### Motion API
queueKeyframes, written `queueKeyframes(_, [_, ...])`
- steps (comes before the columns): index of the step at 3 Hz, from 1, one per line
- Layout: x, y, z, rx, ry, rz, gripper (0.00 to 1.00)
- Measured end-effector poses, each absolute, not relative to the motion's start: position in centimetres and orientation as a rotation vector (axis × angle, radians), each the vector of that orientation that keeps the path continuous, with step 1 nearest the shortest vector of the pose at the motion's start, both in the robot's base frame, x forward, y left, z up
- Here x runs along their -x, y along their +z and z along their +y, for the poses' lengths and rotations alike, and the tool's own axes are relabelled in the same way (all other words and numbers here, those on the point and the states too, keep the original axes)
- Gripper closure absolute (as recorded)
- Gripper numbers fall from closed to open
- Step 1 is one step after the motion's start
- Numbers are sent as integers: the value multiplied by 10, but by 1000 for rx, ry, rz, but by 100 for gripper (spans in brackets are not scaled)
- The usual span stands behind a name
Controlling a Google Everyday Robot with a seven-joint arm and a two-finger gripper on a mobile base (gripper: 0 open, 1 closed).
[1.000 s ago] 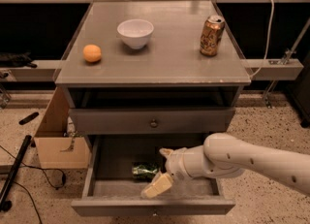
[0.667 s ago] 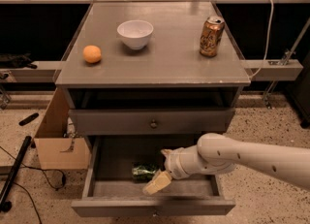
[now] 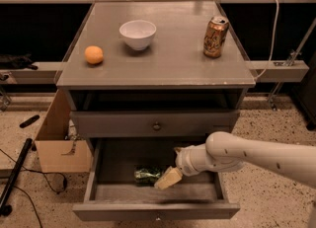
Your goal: Pick green can from middle drawer and place on counter
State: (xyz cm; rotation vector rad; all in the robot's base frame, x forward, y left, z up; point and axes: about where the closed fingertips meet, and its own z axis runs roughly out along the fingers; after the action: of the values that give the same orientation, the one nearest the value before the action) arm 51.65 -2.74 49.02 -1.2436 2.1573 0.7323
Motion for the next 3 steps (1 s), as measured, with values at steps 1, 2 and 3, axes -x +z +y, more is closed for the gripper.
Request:
queueKeyframes(1, [-526, 474, -16, 1270, 722, 2162, 0])
queueKeyframes(2, [-534, 454, -3, 1314, 722, 2164, 0])
queueKeyframes(3, [-538, 416, 0, 1341, 703, 2188, 0])
